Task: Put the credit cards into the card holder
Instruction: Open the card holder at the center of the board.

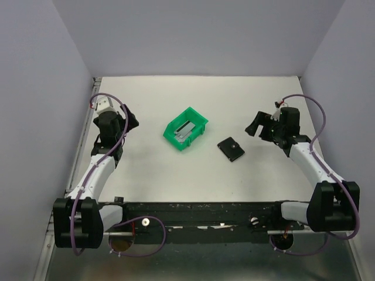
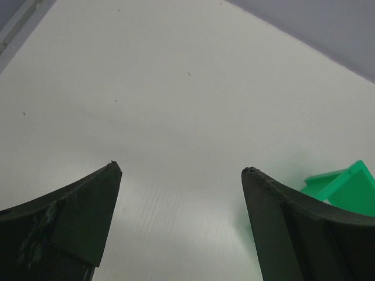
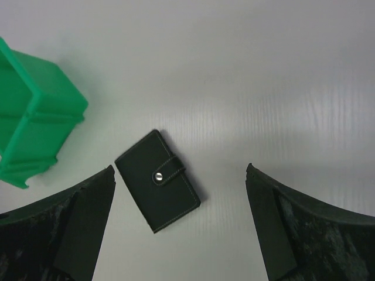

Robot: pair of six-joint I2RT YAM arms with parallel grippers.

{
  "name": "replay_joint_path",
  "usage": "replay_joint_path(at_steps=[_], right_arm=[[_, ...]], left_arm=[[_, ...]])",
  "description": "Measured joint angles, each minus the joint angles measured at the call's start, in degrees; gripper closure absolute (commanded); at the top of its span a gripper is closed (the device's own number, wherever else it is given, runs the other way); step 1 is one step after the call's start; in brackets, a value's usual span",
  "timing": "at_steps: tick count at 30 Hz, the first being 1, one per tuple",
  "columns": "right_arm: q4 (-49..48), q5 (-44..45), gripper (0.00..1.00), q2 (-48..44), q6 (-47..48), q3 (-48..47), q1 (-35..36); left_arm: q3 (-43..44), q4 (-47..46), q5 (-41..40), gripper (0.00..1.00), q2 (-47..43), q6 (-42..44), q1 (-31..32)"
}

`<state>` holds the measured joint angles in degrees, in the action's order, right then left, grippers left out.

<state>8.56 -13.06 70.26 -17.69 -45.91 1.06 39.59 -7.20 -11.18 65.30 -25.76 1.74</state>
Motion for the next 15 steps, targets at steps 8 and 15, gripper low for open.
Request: replay_joint_path(at_steps=[8, 15], right_arm=[[6.60, -1.79, 0.09, 5.81, -6.38, 3.65, 1.05], [6.71, -1.90, 0.22, 11.63, -9.46, 3.76, 3.58]], left_arm=[[-1.97, 0.28, 5.31, 0.01, -1.09, -5.20, 0.02], [-1.97, -0.42, 9.18, 0.01, -0.07, -7.28, 0.11]])
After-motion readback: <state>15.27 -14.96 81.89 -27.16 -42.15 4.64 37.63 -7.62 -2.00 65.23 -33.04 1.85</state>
